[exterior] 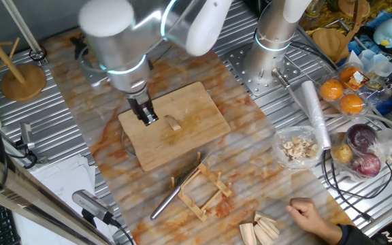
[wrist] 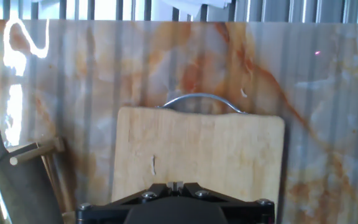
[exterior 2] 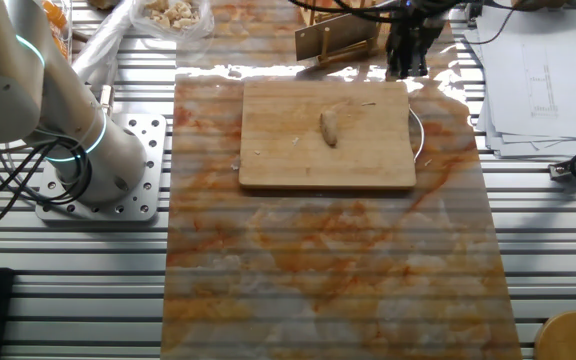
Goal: Slice the lotus root
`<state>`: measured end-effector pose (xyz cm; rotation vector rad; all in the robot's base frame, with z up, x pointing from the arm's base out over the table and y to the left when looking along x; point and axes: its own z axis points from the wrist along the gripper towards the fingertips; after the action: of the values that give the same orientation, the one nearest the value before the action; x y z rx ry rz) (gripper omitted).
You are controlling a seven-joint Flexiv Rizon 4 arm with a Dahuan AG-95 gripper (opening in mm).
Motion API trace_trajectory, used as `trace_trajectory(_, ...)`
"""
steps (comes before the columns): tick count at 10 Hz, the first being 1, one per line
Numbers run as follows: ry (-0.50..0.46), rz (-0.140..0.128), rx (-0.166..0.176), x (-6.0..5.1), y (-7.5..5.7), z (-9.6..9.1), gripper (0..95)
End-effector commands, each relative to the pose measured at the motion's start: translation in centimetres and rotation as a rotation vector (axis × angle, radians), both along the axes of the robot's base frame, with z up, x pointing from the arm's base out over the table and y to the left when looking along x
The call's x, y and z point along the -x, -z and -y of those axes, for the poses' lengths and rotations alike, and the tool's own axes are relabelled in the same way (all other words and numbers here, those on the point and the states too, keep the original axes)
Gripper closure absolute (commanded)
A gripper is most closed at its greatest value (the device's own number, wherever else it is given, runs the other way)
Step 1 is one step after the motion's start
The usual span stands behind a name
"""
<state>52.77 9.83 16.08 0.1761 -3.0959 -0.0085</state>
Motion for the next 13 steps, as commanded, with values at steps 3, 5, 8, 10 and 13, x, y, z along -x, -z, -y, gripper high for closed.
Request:
trace_trajectory(3, -0.274, 0.014, -0.033, -0.3, 0.1, -0.1, 95.0)
trace_trajectory(5, -0.294, -0.008, -0.026, -0.3, 0.1, -0.1, 95.0)
trace_trajectory(8, -0.272, -0.021, -0.013, -0.6, -0.6, -1.7, 95.0)
trace_trajectory(10, -0.211, -0.031, 0.035, -1.1, -1.5, -8.1, 95.0)
trace_trajectory(13, -0.204, -0.009, 0.027, -0.9, 0.5, -14.3, 95.0)
